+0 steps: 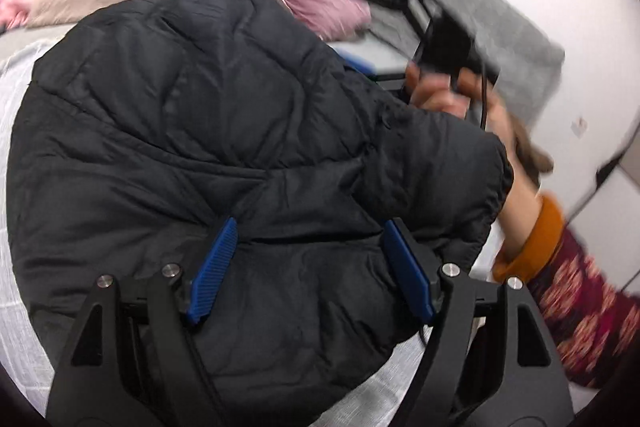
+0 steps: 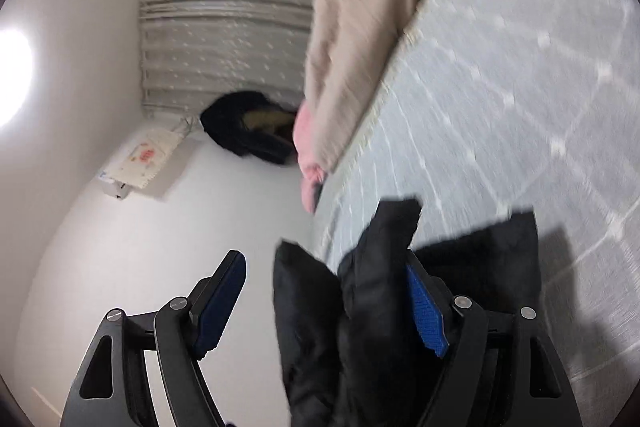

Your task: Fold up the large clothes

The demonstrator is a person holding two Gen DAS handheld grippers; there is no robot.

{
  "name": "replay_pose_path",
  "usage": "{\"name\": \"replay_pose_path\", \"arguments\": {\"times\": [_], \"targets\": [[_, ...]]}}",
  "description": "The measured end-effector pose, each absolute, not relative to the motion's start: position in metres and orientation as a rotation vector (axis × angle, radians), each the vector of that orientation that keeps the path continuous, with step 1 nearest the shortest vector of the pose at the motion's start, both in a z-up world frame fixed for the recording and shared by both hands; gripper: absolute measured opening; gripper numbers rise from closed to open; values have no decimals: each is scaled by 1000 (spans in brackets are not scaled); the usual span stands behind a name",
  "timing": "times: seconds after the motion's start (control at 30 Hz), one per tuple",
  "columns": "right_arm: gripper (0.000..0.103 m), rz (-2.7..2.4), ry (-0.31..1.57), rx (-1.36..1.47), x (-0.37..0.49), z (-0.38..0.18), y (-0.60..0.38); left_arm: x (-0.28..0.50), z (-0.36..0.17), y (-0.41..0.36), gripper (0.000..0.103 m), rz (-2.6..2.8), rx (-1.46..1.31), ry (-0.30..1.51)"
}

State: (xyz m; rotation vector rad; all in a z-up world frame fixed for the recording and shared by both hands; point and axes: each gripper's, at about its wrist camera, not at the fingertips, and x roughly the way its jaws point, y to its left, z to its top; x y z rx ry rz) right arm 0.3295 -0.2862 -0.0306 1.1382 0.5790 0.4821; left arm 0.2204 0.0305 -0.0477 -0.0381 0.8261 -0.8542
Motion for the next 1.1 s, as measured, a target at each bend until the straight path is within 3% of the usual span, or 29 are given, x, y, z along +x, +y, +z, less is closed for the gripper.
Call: {"name": "replay_pose_path", "arguments": {"times": [0.2,0.37,0.4,0.43,0.47,0.53,0.73,1.1], "targets": [[78,470,604,975,300,11,-281,224,-47,13,75,-890,13,849],[75,496,855,765,300,-6,-213,217,-47,6,75,-880,27,832],[62,488,880,720,303,-10,-202,215,-46,7,75,-871,39,829],[30,493,909,678,307,-14,-189,212,-42,7,75,-857,54,822],[20,499,913,666,306,-15,-185,207,-36,6,76,-854,55,816],[11,500,861,627,297,-1,-176,202,-21,16,75,-844,14,773],[10,425,711,514,246,39,-187,208,4,47,76,-688,-80,649],[11,232,877,463,223,-7,-226,209,-2,17,76,-514,12,678]]}}
